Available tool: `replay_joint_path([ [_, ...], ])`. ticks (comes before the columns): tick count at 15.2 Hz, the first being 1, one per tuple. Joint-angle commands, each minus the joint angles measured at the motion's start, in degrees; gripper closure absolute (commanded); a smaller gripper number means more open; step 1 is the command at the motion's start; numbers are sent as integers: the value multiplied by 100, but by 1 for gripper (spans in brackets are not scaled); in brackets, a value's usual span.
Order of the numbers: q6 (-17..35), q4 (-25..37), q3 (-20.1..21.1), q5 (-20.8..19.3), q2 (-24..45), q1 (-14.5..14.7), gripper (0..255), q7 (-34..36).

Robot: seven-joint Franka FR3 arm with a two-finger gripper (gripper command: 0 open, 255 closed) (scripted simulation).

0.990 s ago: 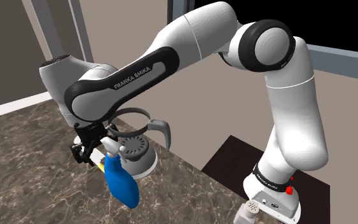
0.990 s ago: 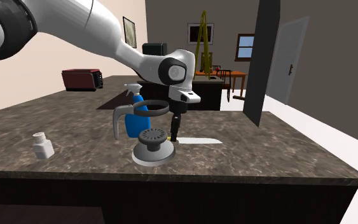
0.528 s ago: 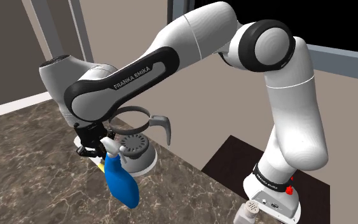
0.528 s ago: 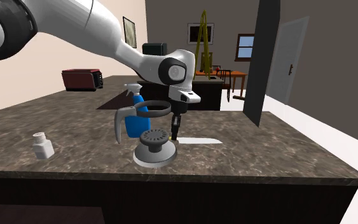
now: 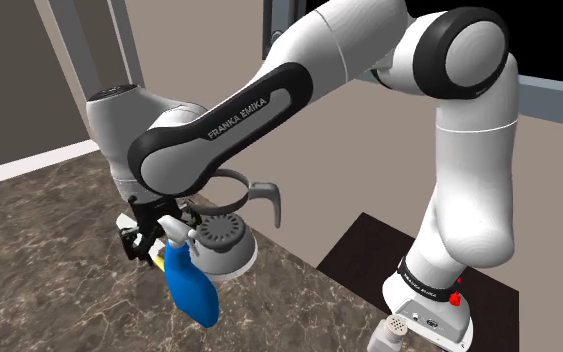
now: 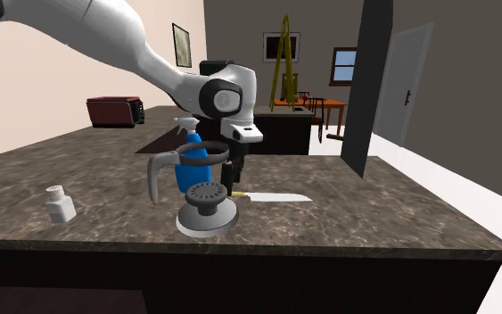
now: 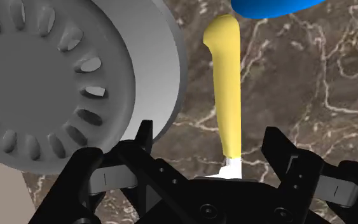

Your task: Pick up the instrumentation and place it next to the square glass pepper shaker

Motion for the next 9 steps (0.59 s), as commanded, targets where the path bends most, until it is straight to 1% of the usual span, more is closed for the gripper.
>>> replay_joint_path([
  [1, 505, -722, 89, 352, -544, -38, 0, 560],
  [4, 1199, -1606, 219, 827, -1254, 34, 0, 1422],
  [5, 1367, -1802, 253, 933, -1416, 74, 0, 1665],
  [9, 1649, -1894, 231, 791, -1201, 121, 0, 1764],
])
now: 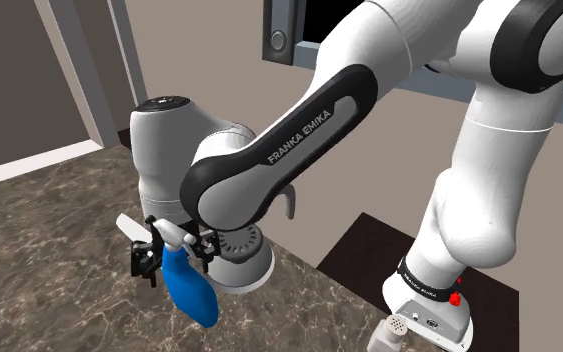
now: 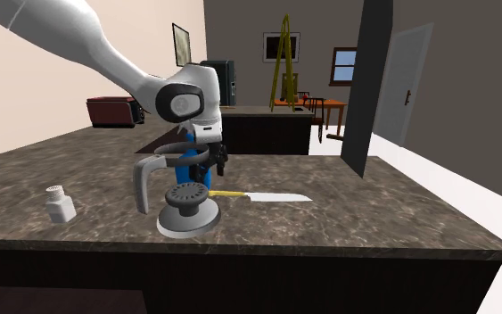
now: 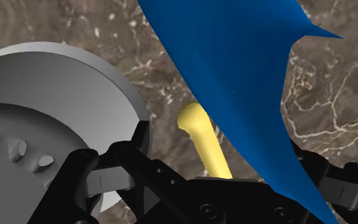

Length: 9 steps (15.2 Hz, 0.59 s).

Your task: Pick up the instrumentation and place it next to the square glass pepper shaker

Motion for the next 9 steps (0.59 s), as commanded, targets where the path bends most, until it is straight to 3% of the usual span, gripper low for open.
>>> replay_joint_path([
  [1, 133, -122, -13, -46, 121, 17, 0, 55],
  [9, 310, -167, -45, -148, 270, 61, 0, 126],
])
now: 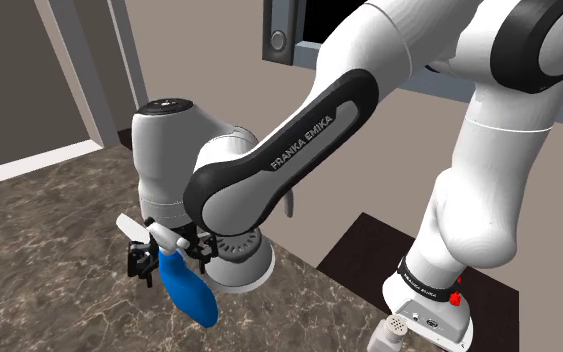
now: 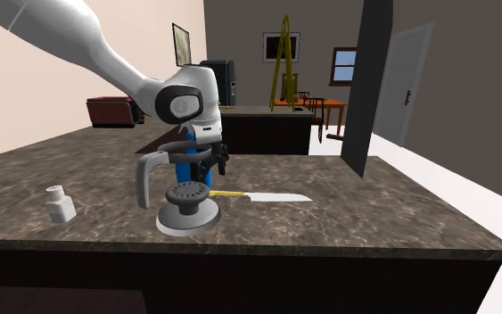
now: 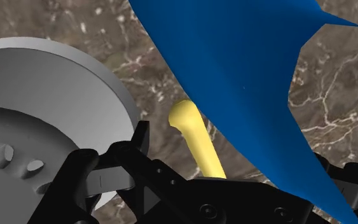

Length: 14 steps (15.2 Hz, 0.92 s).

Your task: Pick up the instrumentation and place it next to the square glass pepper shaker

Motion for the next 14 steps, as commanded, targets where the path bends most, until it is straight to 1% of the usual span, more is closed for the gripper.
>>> replay_joint_path([
  [1, 38, -104, -21, -24, 262, 9, 0, 11],
  [2, 38, -104, -22, -24, 262, 11, 0, 10],
  [3, -83, -82, 8, 46, 149, 14, 255, 6],
  [5, -12, -109, 6, 17, 194, 29, 255, 40],
  [7, -13, 13, -12, -75, 333, 56, 255, 95],
  [8, 32, -109, -7, -9, 244, 22, 255, 28],
  [11, 139, -35, 11, -174, 444, 143, 255, 266],
  [12, 38, -104, -26, -23, 261, 14, 255, 9],
  [14, -103, -57, 2, 48, 156, -12, 255, -31],
])
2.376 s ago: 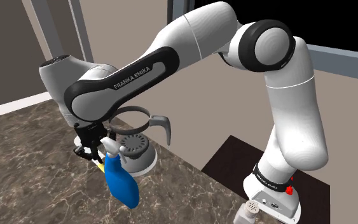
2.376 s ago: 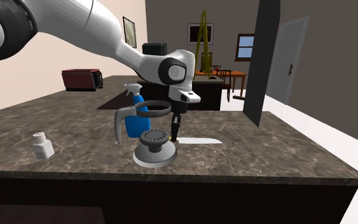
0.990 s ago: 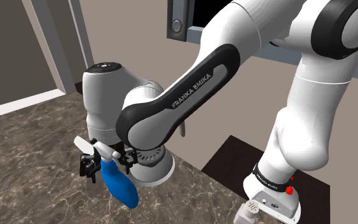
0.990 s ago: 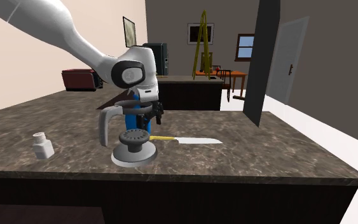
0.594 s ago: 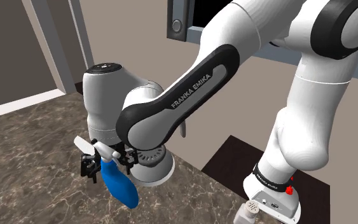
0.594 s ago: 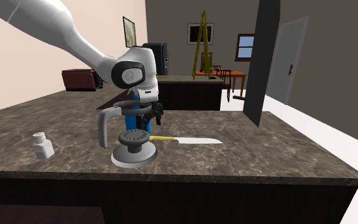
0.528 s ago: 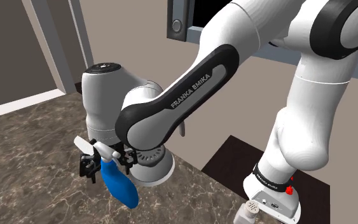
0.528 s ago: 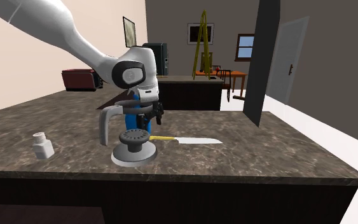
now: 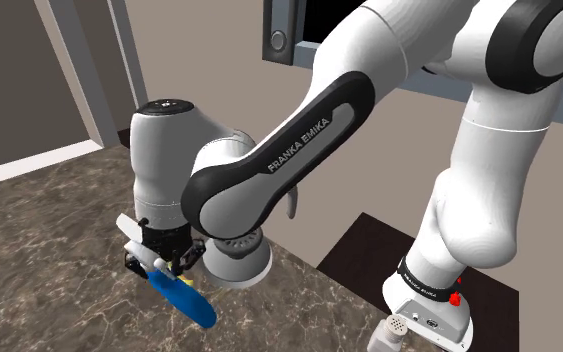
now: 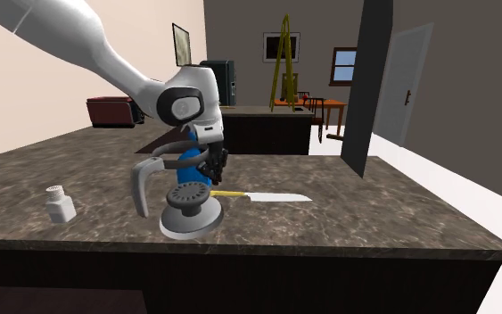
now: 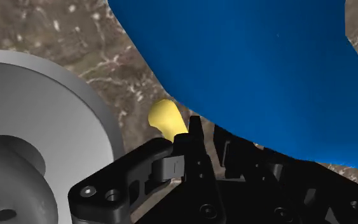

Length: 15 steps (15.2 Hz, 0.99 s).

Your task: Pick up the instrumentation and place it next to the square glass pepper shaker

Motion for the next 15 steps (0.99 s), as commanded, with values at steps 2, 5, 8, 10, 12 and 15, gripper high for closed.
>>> replay_joint_path([
  [2, -555, -54, -2, 112, -44, -52, 255, -55],
  [5, -338, 11, 21, 97, -102, -30, 0, -40],
  [8, -640, 492, -8, 241, 246, -382, 0, -1651],
  [10, -930, 971, -3, 213, 598, -576, 0, -2593],
  [12, -1290, 1577, 11, 103, 1036, -711, 0, -3441],
  [15, -1315, 1784, 8, -1, 1302, -717, 0, -3707],
])
